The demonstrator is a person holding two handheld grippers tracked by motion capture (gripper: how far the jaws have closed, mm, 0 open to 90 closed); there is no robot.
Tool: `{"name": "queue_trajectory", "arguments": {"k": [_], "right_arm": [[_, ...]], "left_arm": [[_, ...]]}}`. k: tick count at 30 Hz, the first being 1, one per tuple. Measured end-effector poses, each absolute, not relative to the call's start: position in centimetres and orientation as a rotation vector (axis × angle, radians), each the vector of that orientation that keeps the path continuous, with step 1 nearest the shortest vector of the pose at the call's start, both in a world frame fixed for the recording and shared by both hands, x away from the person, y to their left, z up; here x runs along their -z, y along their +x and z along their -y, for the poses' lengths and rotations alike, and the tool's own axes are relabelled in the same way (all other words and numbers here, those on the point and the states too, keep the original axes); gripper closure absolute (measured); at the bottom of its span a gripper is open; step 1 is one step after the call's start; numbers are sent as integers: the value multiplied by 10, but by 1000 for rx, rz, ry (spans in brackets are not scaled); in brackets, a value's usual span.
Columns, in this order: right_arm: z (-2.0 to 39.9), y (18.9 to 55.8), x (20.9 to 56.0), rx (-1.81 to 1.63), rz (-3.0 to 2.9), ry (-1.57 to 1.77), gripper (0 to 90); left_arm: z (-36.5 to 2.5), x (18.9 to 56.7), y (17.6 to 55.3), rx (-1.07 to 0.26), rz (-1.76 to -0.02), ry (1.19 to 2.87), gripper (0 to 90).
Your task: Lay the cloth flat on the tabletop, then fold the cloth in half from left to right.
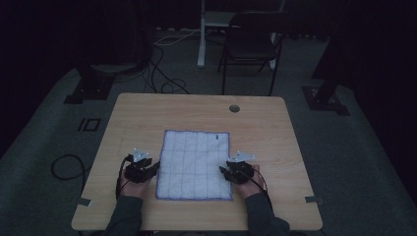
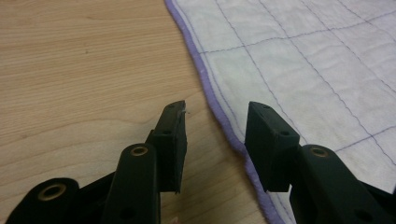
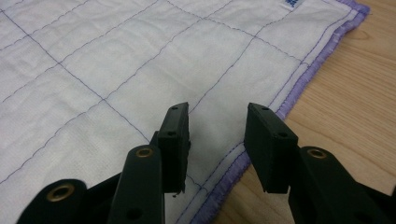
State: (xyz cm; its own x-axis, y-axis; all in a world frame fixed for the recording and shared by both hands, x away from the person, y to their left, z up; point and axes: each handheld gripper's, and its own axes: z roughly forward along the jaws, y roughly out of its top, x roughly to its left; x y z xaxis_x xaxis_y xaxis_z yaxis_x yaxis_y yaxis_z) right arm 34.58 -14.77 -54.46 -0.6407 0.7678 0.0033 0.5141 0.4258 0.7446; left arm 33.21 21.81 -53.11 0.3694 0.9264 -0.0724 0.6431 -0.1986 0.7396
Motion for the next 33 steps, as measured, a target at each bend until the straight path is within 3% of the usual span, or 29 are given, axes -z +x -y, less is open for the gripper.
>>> {"name": "queue_trajectory", "arguments": {"k": [33], "right_arm": [[148,344,545,-1060,-2342,1096,600]], "left_arm": [[-189,541,345,-553,-1346,1985,524]]}}
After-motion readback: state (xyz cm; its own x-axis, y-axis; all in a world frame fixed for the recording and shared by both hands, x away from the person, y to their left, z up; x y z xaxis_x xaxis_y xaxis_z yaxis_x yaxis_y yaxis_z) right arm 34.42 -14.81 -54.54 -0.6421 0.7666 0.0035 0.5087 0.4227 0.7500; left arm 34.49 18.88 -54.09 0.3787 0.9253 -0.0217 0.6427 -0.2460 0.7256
